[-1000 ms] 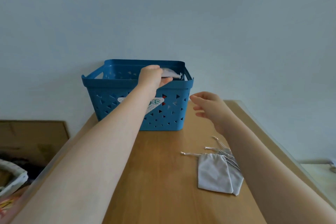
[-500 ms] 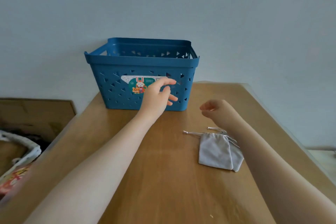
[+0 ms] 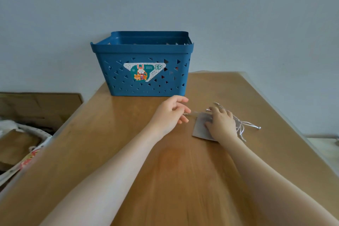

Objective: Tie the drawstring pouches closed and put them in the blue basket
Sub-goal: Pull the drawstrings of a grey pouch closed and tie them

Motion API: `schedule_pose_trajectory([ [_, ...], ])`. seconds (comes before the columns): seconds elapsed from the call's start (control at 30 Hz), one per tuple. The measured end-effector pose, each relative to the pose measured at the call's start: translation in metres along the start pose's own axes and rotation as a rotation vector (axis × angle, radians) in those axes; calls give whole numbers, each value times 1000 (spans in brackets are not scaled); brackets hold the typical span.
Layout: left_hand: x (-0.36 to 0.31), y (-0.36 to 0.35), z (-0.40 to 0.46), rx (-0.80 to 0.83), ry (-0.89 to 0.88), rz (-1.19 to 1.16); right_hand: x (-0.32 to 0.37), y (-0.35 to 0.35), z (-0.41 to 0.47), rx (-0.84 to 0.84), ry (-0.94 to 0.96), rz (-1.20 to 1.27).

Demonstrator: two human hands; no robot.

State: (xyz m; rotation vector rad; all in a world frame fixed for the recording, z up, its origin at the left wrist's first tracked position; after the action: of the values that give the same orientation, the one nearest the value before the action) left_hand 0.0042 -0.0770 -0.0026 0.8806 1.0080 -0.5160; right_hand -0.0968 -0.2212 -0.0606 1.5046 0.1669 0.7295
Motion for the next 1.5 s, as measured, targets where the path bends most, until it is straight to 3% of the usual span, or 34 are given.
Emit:
schedule_pose_trajectory([
  [0.1, 0, -2, -16, 51, 44, 7, 1, 5, -4, -39, -35, -19],
  [0.23, 5, -10, -31, 170, 166, 32, 9, 23, -8, -172, -15, 181],
  [0.33, 6, -6, -26, 87, 196, 57, 24, 42, -11, -249, 117, 328],
  [0.5, 0, -11, -5, -44, 109, -121, 51, 55, -22, -198, 400, 581],
  [0.67, 0, -4, 11, -239, 54, -60, 56, 55, -13, -238, 478, 562],
  [0.97, 8, -2, 23, -303, 59, -296, 62, 49, -12, -271, 676, 391],
  [1.2, 17, 15, 22, -413, 109, -493, 70, 45, -8, -1, 560, 418],
  [1.4, 20, 26, 18, -540, 173, -593, 35, 62, 1, -65, 461, 445],
  [1.5, 18, 25, 18, -534, 170, -608, 19, 63, 2, -20, 265, 729],
])
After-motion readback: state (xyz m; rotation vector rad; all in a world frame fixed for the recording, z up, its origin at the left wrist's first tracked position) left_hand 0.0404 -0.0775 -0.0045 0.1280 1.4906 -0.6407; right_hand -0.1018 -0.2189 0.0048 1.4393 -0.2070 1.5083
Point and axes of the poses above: each hand's wrist, its own z-axis towards the middle knuckle, its own y-axis out of the back of the hand, x = y × z, the point moved 5 cm from there along z, towards the middle knuckle, and after that the axes turned 5 degrees about -y, right-handed, at the moved point
